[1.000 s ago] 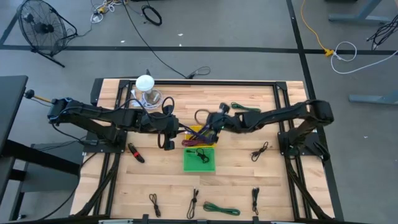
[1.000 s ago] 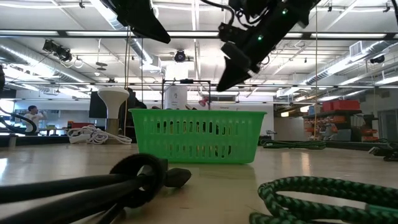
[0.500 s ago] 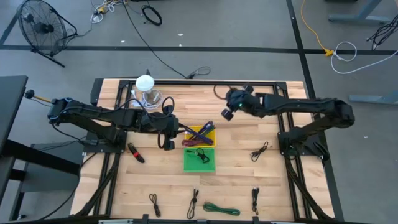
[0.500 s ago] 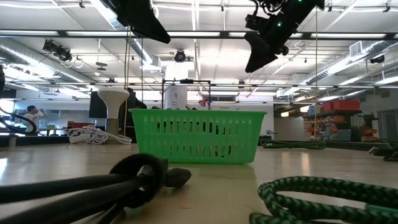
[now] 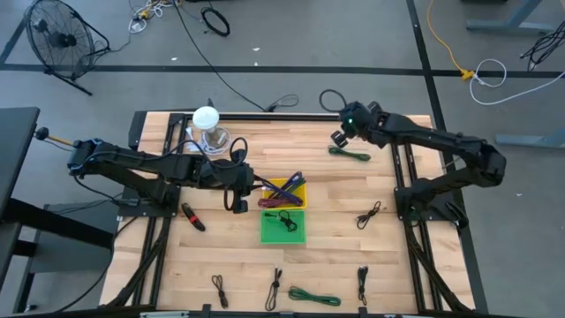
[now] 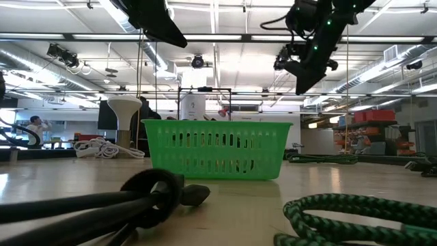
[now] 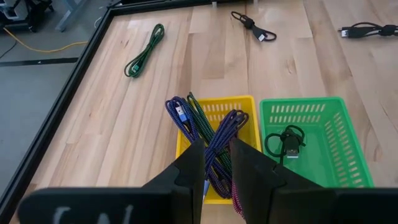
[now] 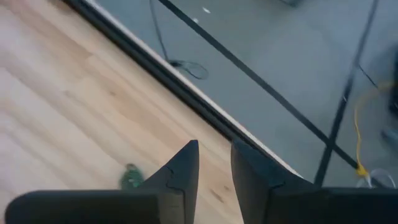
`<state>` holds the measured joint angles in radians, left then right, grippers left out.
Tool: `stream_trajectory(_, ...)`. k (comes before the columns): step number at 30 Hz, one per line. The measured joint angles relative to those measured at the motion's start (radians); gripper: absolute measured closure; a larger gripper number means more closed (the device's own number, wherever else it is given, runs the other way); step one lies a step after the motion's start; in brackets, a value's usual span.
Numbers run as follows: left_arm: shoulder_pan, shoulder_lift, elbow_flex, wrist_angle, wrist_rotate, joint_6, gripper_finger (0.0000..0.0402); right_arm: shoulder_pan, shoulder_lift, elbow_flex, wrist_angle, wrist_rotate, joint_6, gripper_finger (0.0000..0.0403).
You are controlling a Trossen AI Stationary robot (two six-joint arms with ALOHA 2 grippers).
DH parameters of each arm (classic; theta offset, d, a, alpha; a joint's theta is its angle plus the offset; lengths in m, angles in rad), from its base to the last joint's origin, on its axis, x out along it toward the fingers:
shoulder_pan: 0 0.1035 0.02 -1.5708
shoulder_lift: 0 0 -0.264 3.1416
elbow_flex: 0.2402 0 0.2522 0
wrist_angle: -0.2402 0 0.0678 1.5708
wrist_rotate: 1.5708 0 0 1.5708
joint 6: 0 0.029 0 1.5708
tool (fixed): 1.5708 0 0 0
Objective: Pick & Place USB Port
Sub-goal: Put the green and black USB cable into the yellow bin
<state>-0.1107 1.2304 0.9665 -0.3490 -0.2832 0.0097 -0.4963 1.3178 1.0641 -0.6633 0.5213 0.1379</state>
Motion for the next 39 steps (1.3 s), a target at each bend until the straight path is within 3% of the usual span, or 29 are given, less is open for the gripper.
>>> stream_trajectory(13,0.000,0.000,0.000,-0.017,0.000,0.000,0.0319,-0.186,0.000,-0.024,0.060,-0.296,-0.013,0.0309)
stream_trajectory(19,0.000,0.000,0.000,-0.039,0.001,-0.025,0.0319,-0.234,-0.015,-0.167,0.197,-0.360,-0.040,0.0309)
stream_trajectory(27,0.000,0.000,0.000,-0.046,0.000,-0.024,0.0319,-0.299,-0.044,-0.391,0.337,-0.584,-0.138,0.0309)
stream_trajectory(34,0.000,0.000,0.000,-0.045,0.000,-0.024,0.0319,-0.320,-0.048,-0.511,0.358,-0.677,-0.162,0.0309)
stream_trajectory(39,0.000,0.000,0.000,-0.044,0.000,-0.024,0.0319,-0.320,-0.048,-0.567,0.361,-0.644,-0.164,0.0309)
